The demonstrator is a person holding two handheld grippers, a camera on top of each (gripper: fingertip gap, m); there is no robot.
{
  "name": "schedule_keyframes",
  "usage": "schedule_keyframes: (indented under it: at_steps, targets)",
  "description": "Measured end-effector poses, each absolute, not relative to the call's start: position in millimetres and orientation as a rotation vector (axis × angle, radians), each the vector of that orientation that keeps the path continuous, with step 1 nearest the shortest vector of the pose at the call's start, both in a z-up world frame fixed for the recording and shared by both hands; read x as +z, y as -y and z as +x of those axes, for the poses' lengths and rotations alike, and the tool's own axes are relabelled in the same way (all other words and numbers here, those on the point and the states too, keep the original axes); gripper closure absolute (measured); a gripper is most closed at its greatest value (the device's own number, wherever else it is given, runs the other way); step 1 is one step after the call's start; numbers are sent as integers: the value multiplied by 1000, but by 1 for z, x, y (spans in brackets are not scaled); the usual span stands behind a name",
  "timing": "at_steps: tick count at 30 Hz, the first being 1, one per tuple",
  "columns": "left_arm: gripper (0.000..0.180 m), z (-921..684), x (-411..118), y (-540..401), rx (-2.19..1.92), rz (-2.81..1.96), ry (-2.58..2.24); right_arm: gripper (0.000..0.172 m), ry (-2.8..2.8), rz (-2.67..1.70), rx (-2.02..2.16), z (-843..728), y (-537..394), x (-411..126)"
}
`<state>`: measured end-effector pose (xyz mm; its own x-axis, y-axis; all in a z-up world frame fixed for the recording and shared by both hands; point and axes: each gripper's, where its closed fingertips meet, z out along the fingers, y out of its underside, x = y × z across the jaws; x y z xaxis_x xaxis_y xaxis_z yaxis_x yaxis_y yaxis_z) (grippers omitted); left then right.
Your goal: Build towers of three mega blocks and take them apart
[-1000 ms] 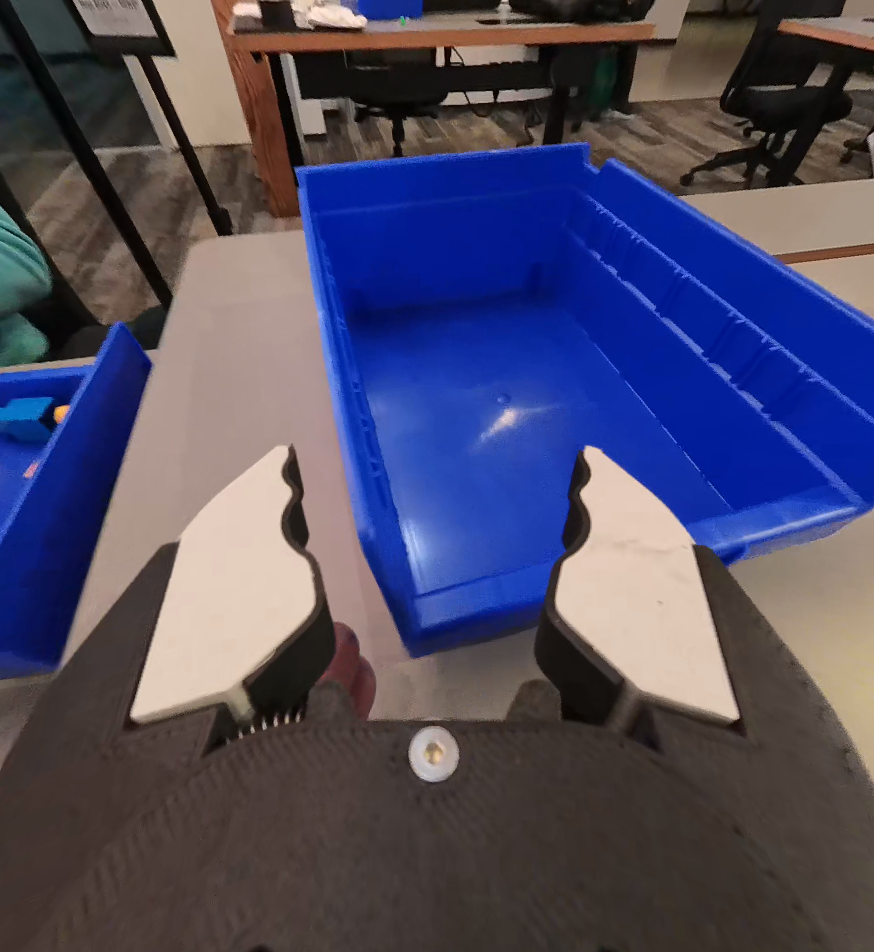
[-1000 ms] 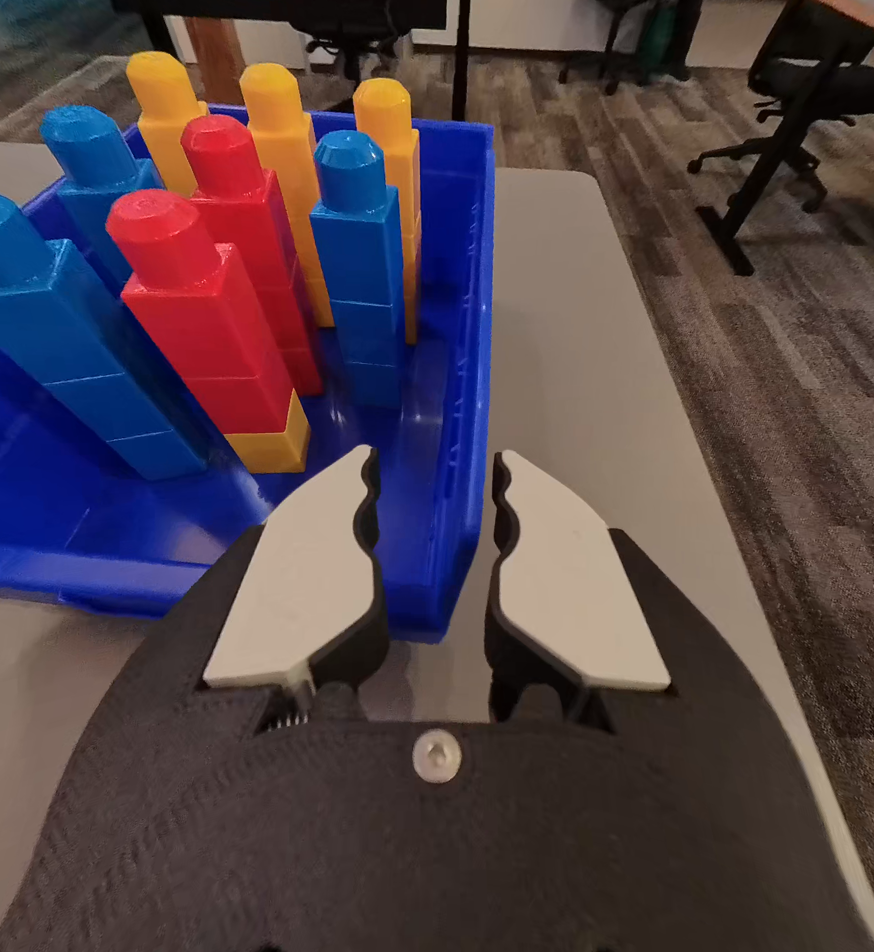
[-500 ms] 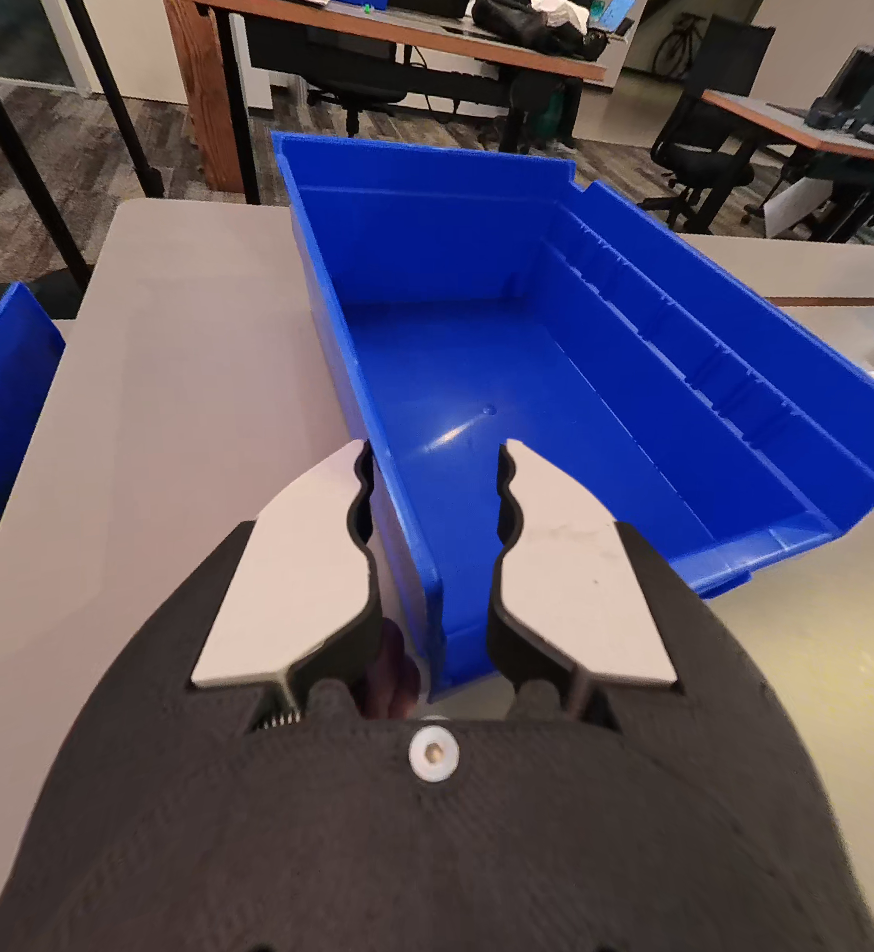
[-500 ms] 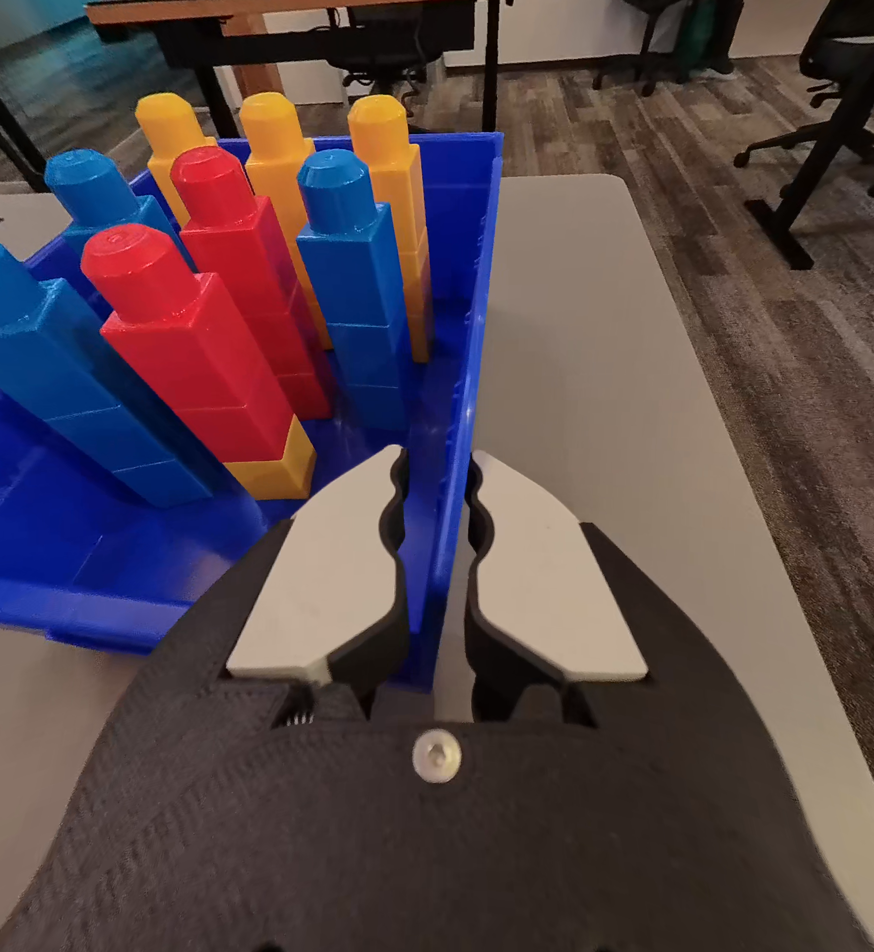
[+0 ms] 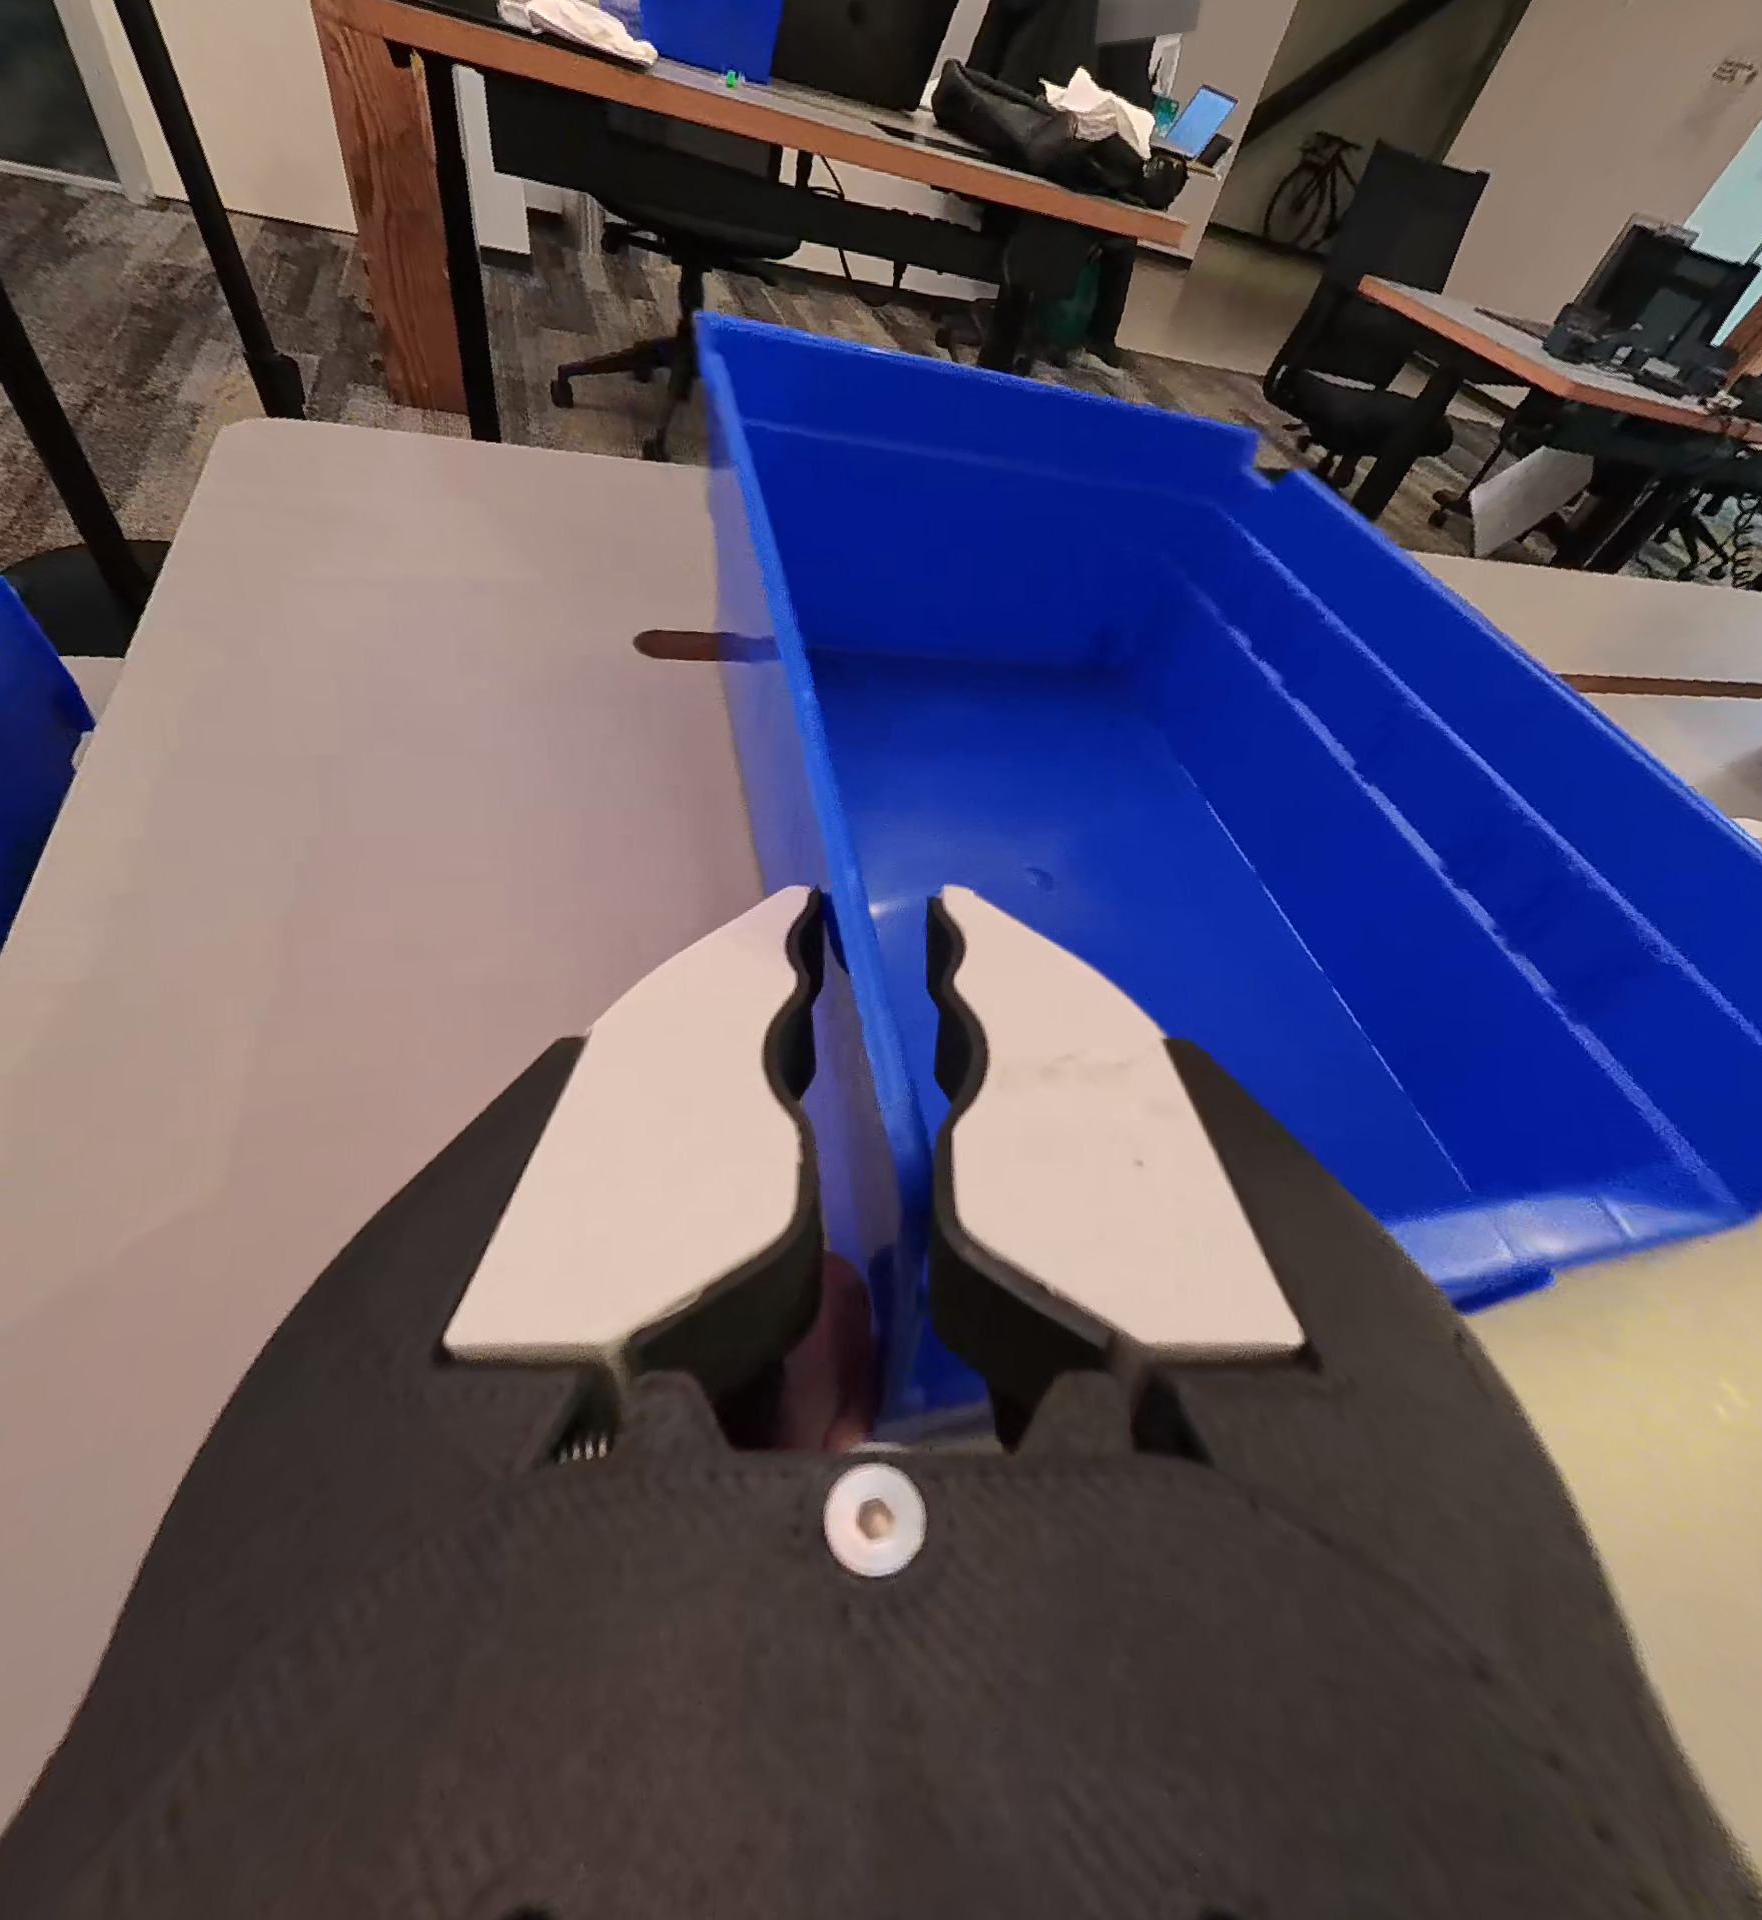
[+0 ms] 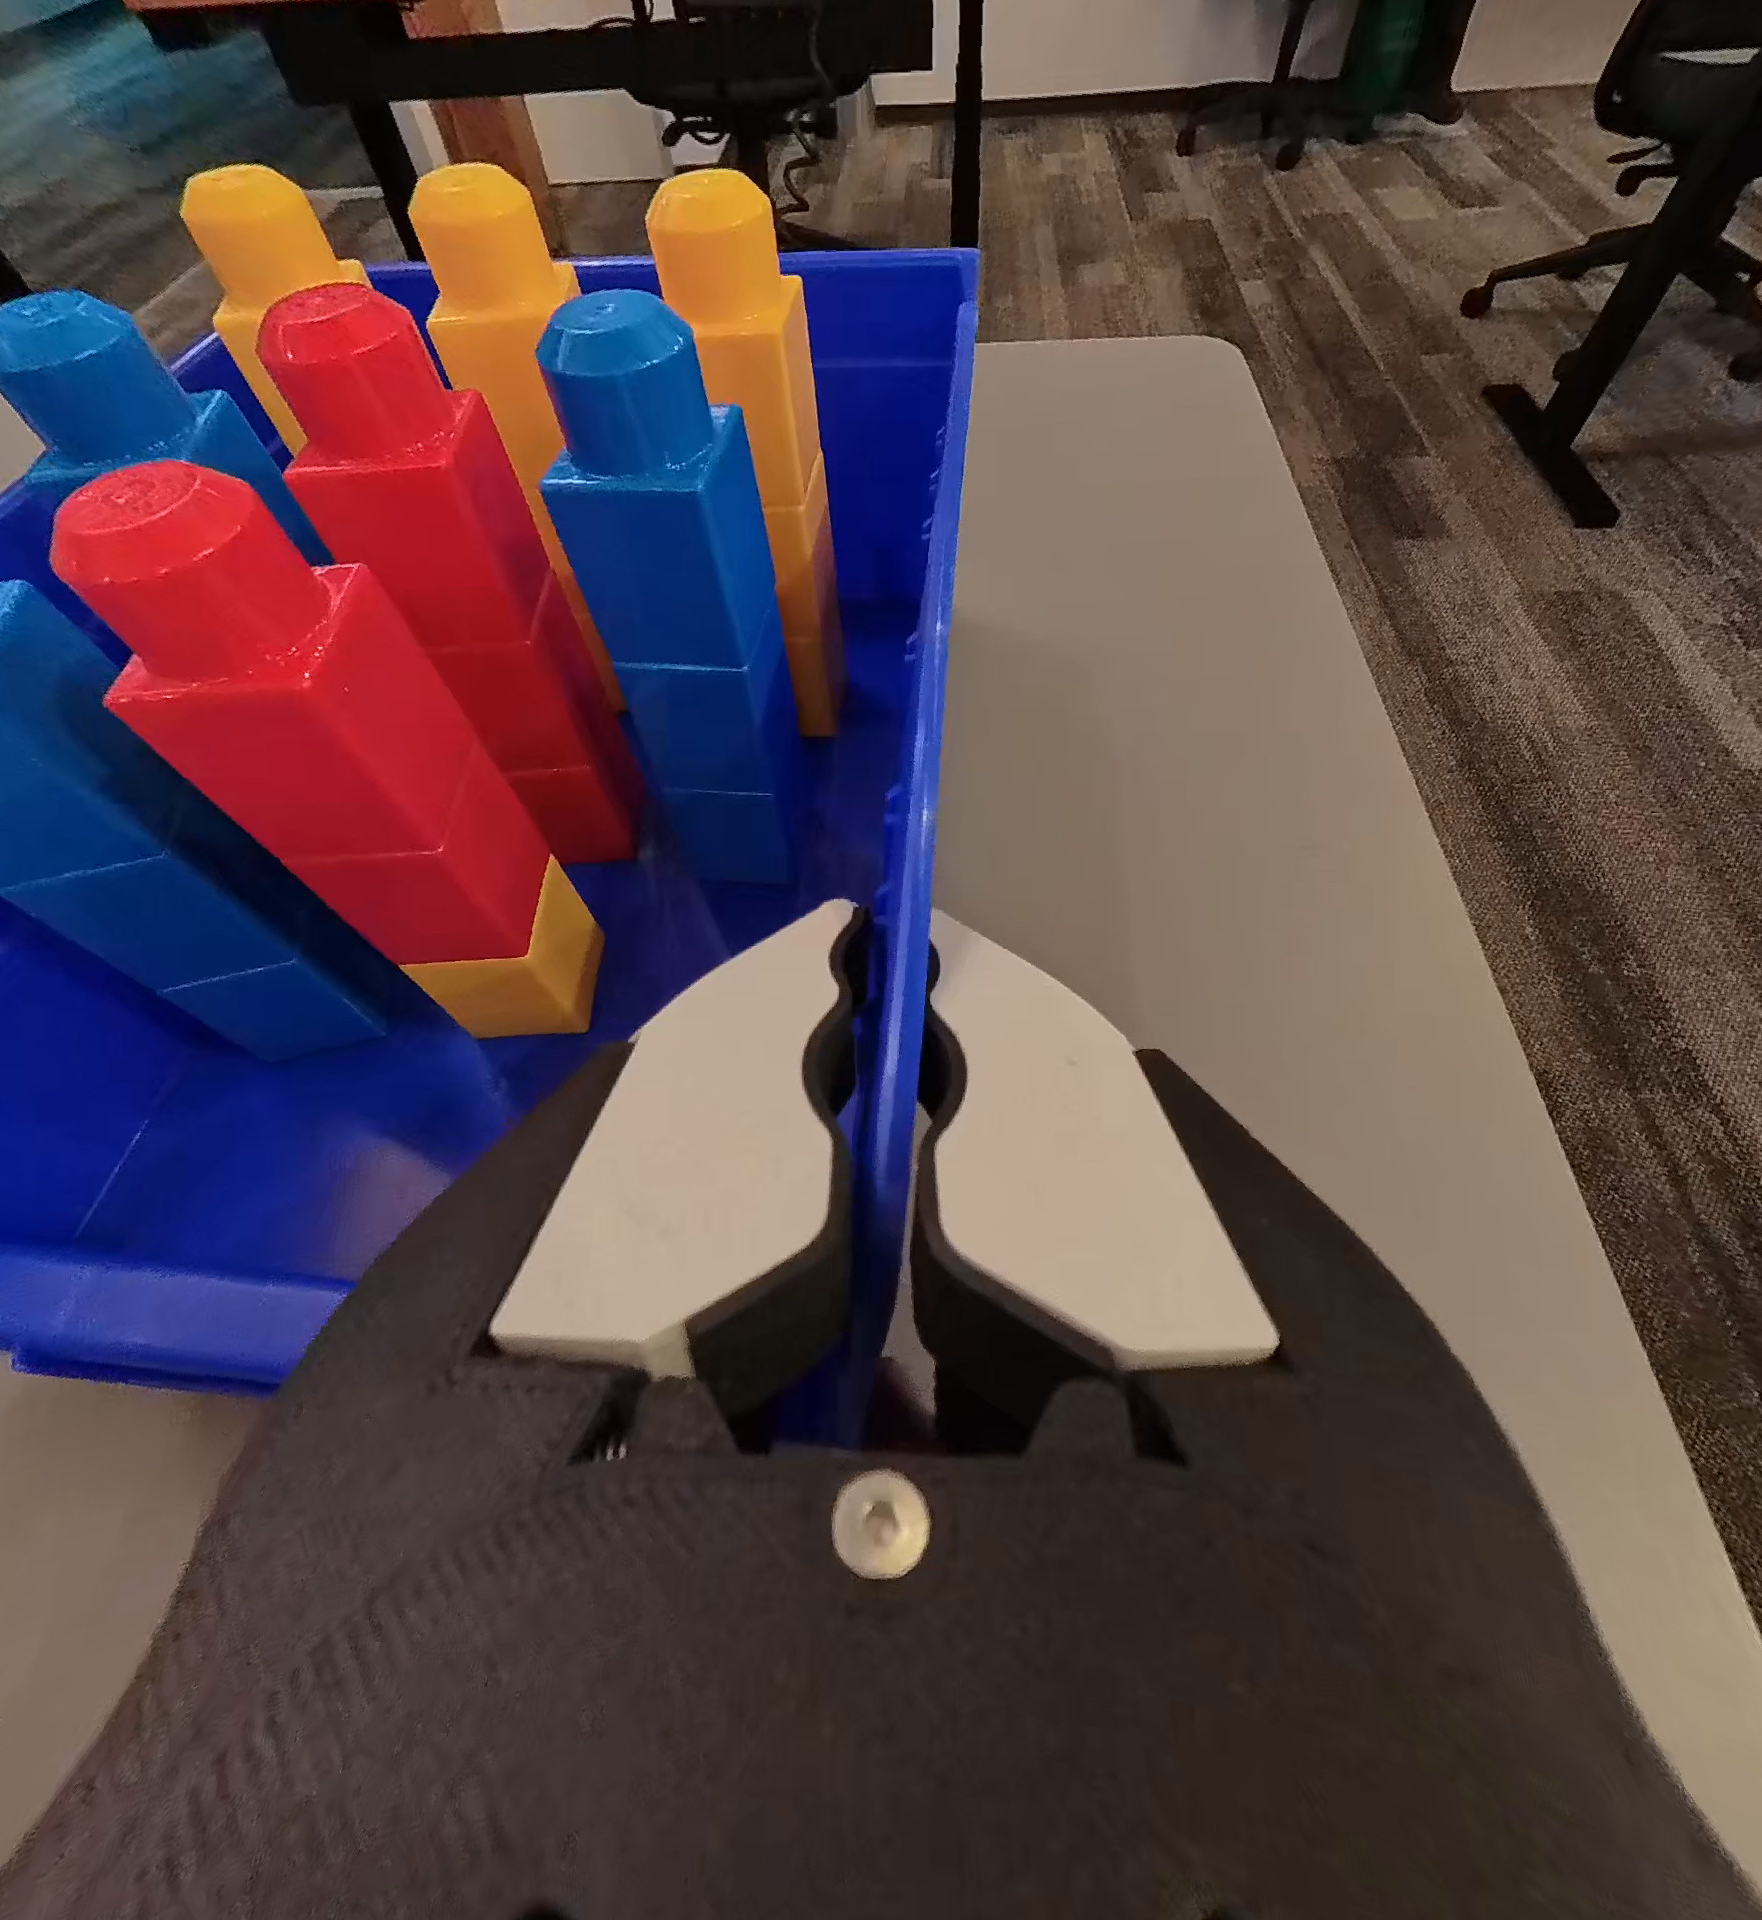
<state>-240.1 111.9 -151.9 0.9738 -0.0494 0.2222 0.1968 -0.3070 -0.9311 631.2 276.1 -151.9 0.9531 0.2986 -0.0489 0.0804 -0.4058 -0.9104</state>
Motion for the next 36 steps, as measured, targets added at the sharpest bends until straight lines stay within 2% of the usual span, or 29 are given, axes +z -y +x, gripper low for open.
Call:
schedule_keyframes:
  at_steps: [3, 19, 36]
  targets:
    - [177, -239, -152, -114, -198, -1877, 59, 166, 280, -1986, 251, 631, -277, -152]
    - [178, -242, -149, -76, -210, -1881, 25, 166, 318, -1994, 283, 633, -257, -153]
    - [179, -242, -126, -23, -169, -1801, -31, 166, 484, -1976, 407, 633, -169, -153]
